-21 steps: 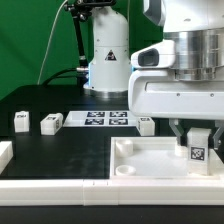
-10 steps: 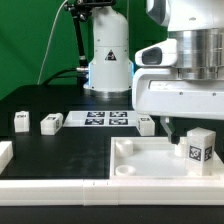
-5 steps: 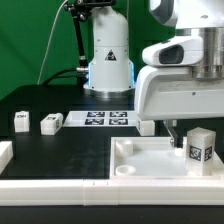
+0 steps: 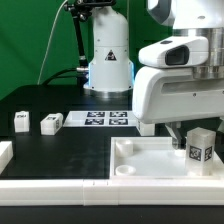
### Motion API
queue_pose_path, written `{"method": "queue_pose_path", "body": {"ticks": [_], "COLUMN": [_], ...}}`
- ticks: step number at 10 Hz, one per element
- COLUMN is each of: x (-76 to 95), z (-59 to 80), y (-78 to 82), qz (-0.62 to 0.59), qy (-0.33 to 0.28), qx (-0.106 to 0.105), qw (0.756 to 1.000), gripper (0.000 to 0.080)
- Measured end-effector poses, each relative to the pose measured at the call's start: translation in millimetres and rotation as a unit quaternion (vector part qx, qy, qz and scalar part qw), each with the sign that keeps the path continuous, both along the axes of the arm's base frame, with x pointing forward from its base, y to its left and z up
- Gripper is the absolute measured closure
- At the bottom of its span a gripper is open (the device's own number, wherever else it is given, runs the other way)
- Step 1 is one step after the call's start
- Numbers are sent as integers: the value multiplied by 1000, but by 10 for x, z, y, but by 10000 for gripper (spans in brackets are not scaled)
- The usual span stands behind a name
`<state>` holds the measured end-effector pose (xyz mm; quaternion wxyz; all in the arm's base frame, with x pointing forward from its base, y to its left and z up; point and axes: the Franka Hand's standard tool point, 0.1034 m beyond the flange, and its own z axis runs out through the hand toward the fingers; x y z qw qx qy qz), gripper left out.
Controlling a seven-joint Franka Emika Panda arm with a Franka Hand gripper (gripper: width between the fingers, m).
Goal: Assemble one leg
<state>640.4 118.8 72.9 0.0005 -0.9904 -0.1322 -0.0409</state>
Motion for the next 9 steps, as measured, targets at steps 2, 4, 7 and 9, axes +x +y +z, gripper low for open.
{"method": "queue_pose_path", "body": {"ticks": [2, 4, 7, 9], "x": [-1, -6, 0, 1], "z": [-4, -9, -11, -21], "y": [-2, 14, -29, -113], "qz": [-10, -98, -272, -377], "qy": [0, 3, 9, 7], "qx": [1, 14, 38, 40], "qw": [1000, 995, 962, 925], "gripper": [510, 510, 510, 509]}}
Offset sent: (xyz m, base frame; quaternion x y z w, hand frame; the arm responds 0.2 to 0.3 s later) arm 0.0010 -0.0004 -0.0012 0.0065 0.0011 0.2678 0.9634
